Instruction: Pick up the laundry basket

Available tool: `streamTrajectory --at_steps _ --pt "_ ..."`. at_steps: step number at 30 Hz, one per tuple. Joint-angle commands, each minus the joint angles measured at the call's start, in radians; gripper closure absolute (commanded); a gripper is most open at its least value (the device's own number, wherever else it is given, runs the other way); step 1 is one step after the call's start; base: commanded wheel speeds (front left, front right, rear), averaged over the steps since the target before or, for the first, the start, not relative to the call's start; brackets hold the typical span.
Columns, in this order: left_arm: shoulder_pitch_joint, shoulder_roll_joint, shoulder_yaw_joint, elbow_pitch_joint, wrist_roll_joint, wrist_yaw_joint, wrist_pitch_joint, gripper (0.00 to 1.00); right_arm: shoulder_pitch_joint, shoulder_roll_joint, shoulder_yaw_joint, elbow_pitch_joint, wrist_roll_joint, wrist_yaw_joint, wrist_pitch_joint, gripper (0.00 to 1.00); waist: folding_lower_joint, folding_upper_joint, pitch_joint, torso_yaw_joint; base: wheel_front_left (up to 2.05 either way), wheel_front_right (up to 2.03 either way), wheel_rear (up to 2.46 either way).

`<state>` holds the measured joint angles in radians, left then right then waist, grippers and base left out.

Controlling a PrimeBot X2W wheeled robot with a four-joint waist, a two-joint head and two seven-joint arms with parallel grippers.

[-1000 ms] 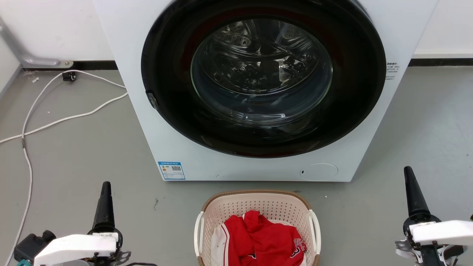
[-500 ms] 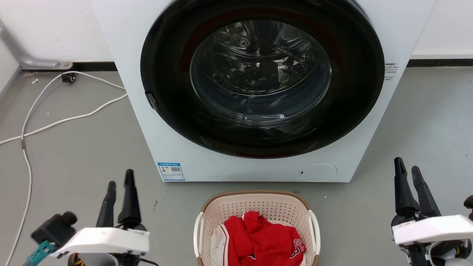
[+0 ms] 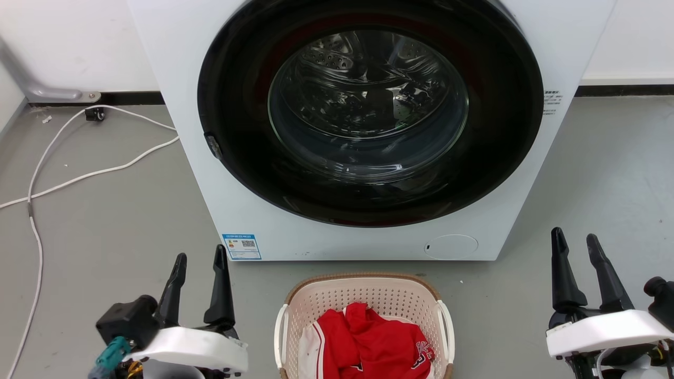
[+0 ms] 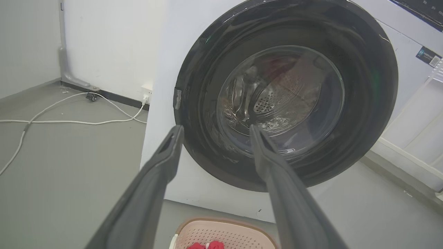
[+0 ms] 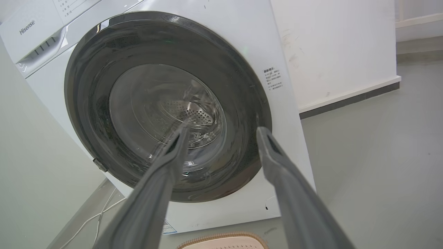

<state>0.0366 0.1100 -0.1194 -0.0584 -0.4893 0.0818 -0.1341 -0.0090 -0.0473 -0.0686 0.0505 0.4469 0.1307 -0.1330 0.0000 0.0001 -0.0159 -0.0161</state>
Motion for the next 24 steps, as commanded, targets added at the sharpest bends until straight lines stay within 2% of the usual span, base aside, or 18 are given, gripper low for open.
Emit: streamTrajectory --at_steps 1,11,20,24 --pt "-0.009 0.021 -0.025 -0.016 0.038 0.024 -0.01 0.0 0.002 -0.004 0.003 -0.019 -0.04 0.0 -0.011 0.0 0.0 -0.0001 0.0 -0.001 0.0 0.0 0.0" --pt "-0.028 0.09 -0.147 -0.005 0.128 0.131 -0.035 0.0 0.012 -0.004 0.007 -0.01 -0.207 0.0 -0.038 0.0 0.0 -0.0001 -0.003 -0.004 0.0 0.0 0.0" --pt "-0.033 0.132 -0.225 0.009 0.192 0.187 -0.057 0.0 0.019 -0.004 0.013 -0.007 -0.3 0.0 -0.058 0.0 0.0 -0.0001 -0.005 -0.005 0.0 0.0 0.0" --pt "-0.032 0.145 -0.249 0.012 0.216 0.193 -0.066 0.0 0.021 -0.004 0.012 -0.008 -0.337 0.0 -0.067 0.0 0.0 -0.0001 -0.005 -0.006 0.0 0.0 0.0"
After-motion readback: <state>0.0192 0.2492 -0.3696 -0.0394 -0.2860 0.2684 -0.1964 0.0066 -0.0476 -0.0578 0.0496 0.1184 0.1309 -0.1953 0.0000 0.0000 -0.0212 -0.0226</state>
